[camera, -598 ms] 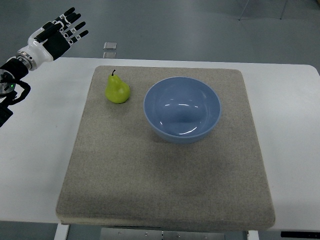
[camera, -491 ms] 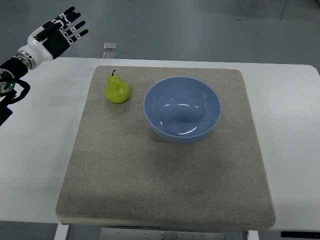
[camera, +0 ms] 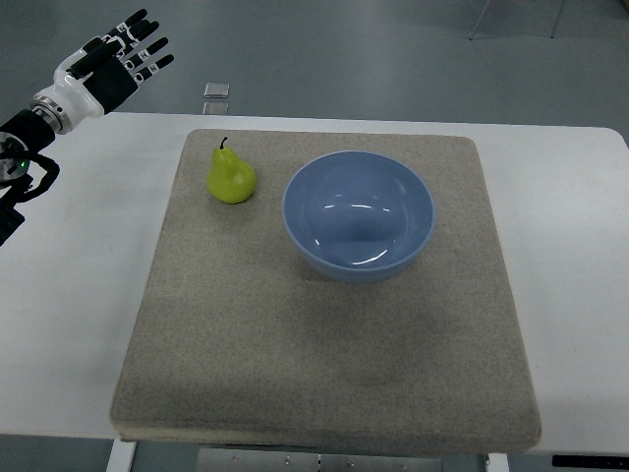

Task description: Place pear in bowl with left hand

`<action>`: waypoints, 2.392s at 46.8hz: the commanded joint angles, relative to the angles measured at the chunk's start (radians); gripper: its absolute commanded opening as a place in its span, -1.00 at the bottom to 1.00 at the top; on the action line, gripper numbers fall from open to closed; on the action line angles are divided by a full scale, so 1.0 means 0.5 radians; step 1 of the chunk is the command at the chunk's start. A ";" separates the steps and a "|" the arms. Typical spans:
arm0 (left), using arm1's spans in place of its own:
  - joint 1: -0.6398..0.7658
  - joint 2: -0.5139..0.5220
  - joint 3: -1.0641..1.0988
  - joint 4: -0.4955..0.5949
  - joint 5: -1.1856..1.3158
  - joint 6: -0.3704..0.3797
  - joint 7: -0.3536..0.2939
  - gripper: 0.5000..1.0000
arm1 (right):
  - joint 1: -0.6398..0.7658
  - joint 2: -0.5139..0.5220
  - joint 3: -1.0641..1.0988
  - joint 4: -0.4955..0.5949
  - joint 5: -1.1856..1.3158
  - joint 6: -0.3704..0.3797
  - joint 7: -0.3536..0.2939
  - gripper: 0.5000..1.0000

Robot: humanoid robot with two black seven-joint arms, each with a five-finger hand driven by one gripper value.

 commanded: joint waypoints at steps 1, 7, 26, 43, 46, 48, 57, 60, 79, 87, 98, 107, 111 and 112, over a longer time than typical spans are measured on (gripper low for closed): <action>0.001 0.000 0.003 -0.013 0.010 0.000 0.000 0.98 | 0.000 0.000 0.000 0.000 0.000 0.000 0.000 0.69; 0.014 -0.003 0.009 -0.010 0.013 0.000 0.000 0.98 | 0.000 0.000 0.000 0.000 0.000 0.000 0.000 0.69; 0.011 0.000 0.025 0.006 0.092 0.000 0.000 0.98 | 0.000 0.000 0.000 0.000 0.000 0.000 0.000 0.70; -0.066 0.055 0.028 -0.013 1.258 0.000 -0.319 0.98 | 0.000 0.000 0.000 0.000 0.000 0.000 0.000 0.69; -0.090 0.055 0.028 -0.016 1.500 0.000 -0.402 0.98 | 0.000 0.000 0.000 0.000 0.000 0.000 0.000 0.69; -0.112 0.058 0.028 -0.019 1.653 0.000 -0.451 0.98 | 0.000 0.000 0.000 0.000 0.000 0.000 0.000 0.69; -0.219 0.144 0.034 -0.046 2.102 0.000 -0.546 0.98 | 0.000 0.000 0.000 0.000 0.000 0.000 0.000 0.69; -0.262 0.166 0.080 -0.120 2.228 0.000 -0.549 0.98 | 0.000 0.000 0.000 0.000 0.000 0.000 0.000 0.69; -0.397 0.190 0.644 -0.583 2.970 0.461 -0.706 0.98 | 0.000 0.000 0.000 0.000 0.000 0.000 0.000 0.70; -0.397 0.166 0.648 -0.648 3.311 0.510 -0.706 0.98 | 0.000 0.000 0.000 0.000 0.000 0.000 0.000 0.70; -0.413 0.163 0.712 -0.780 3.538 0.507 -0.706 0.98 | 0.000 0.000 0.000 0.000 0.000 0.000 0.000 0.69; -0.388 0.104 0.758 -0.780 3.685 0.507 -0.703 0.98 | 0.000 0.000 0.000 0.000 0.000 0.000 0.000 0.69; -0.385 0.098 0.819 -0.780 3.688 0.507 -0.703 0.98 | 0.000 0.000 0.000 0.000 0.000 0.000 0.000 0.70; -0.385 0.098 0.841 -0.780 3.688 0.507 -0.703 0.98 | 0.000 0.000 0.000 0.000 0.000 0.000 0.000 0.70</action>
